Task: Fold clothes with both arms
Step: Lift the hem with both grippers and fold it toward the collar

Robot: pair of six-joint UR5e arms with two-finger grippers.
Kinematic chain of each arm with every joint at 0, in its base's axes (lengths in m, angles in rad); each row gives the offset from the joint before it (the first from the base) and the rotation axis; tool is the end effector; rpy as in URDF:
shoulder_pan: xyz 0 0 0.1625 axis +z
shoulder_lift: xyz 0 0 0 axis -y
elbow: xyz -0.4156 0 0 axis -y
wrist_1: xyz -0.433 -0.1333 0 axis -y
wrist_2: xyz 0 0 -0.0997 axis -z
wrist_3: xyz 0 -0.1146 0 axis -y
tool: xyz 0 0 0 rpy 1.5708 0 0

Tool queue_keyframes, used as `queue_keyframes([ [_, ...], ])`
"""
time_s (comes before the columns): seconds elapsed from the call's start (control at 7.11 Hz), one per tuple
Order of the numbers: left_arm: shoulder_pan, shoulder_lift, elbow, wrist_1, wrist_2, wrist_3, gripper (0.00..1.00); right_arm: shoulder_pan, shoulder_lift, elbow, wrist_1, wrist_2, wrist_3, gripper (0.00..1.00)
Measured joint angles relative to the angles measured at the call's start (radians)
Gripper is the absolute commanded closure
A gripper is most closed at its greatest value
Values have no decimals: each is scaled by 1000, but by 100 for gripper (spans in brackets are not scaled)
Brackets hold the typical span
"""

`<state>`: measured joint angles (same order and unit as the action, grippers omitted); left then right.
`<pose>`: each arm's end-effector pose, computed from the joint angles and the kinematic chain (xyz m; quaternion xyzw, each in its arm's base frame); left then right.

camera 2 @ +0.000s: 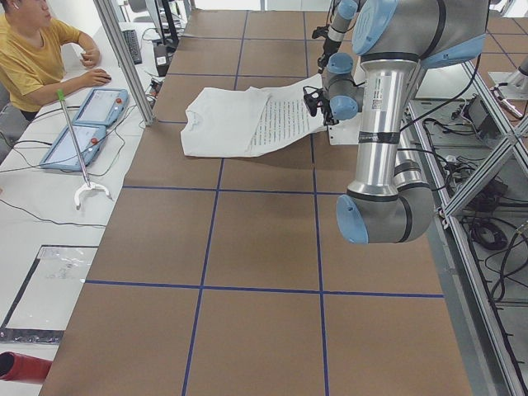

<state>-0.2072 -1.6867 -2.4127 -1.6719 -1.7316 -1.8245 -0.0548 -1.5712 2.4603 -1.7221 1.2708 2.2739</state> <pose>0.4115 -0.2040 0.1896 -0.0810 0.5017 -0.1570 0.8468 -0.4286 -0.1439 0.2558 -0.0024 -0.3828 0.3448 0.8571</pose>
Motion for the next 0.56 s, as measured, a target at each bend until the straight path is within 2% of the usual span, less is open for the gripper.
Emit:
queue_keyframes([
  [0.14,-67,-43,33,1,-1,72,100,91,45,-11,-7,35,-84,100],
  [0.28,-159,-126,122,0,-4,166,100,210,126,-59,-10,101,-185,100],
  [0.56,-350,-261,350,-36,-14,348,100,462,317,-254,-12,248,-405,100],
])
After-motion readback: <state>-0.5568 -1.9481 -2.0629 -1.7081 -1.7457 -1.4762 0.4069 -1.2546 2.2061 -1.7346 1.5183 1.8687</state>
